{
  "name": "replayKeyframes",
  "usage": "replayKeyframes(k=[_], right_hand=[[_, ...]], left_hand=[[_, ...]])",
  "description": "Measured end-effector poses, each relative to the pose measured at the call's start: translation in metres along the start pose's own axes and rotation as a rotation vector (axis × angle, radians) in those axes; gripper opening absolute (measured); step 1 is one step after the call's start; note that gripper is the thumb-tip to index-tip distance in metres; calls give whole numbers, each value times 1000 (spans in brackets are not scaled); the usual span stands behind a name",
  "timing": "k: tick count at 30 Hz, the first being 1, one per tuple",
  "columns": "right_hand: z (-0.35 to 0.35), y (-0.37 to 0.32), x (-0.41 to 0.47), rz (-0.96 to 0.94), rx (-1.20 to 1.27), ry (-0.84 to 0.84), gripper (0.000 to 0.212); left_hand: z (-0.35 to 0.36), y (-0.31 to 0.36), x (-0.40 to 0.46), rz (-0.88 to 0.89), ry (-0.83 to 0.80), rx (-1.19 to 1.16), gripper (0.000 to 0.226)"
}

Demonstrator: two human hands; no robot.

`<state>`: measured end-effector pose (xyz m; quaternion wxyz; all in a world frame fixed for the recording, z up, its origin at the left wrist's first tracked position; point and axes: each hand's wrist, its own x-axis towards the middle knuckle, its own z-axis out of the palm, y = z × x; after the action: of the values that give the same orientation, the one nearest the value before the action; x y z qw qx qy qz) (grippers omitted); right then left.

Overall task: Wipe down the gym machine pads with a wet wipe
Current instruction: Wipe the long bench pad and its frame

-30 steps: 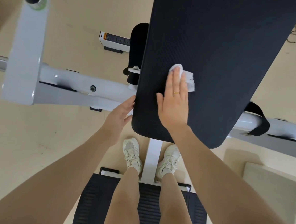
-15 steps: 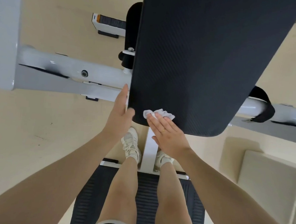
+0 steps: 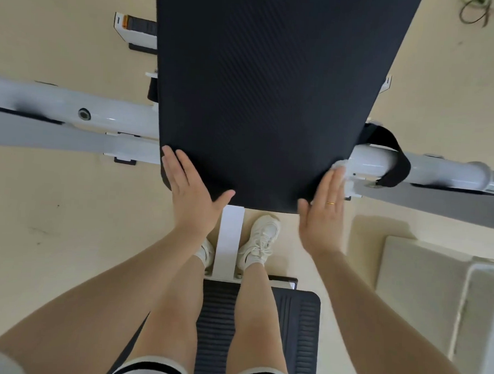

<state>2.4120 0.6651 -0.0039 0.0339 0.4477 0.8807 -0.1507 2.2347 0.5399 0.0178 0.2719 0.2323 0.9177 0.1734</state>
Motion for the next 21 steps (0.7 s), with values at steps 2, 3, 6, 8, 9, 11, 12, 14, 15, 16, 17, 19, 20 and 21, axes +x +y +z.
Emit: replayKeyframes(k=[2,3,6,8,9,11,12,14,15,16,17,19,20,21], right_hand=[[8,-25,1,-201,-119,-47,66],[16,-39,0,-327,-163,-53,67],[36,-73,-6,-504,-158,-75,65],[41,-82,-8,-560,-138,-102,61],[42,-80,-7,-592,-144,-104,60],[37,-62,-4,-602,-157,-80,64],[33,-50,-2,-567,-161,-62,66],[22,-20,-3,-470,-168,-17,61],[18,-4,-4,-429,-169,5,59],[13,11,-4,-395,-157,7,60],[6,21,-3,-361,-132,2,63],[-6,29,2,-298,-46,-9,80],[-14,28,7,-272,-2,-15,85],[-22,24,13,-244,49,-20,85]], left_hand=[[1,0,1,4,-1,33,113],[2,-2,1,9,-5,45,111],[1,-8,0,19,-8,47,97],[0,-13,-1,35,-2,60,91],[-1,-14,-1,44,-1,68,90],[-1,-15,-1,52,-10,70,90],[-1,-14,-1,45,-15,66,90],[-1,-12,-1,16,-21,45,91],[-2,-10,-1,1,-27,31,92],[-2,-9,-2,-13,-32,21,92],[-3,-6,-2,-25,-35,17,92],[-6,-1,-3,-52,-43,21,92],[-9,1,-3,-67,-54,29,92],[-12,2,-4,-80,-70,42,92]])
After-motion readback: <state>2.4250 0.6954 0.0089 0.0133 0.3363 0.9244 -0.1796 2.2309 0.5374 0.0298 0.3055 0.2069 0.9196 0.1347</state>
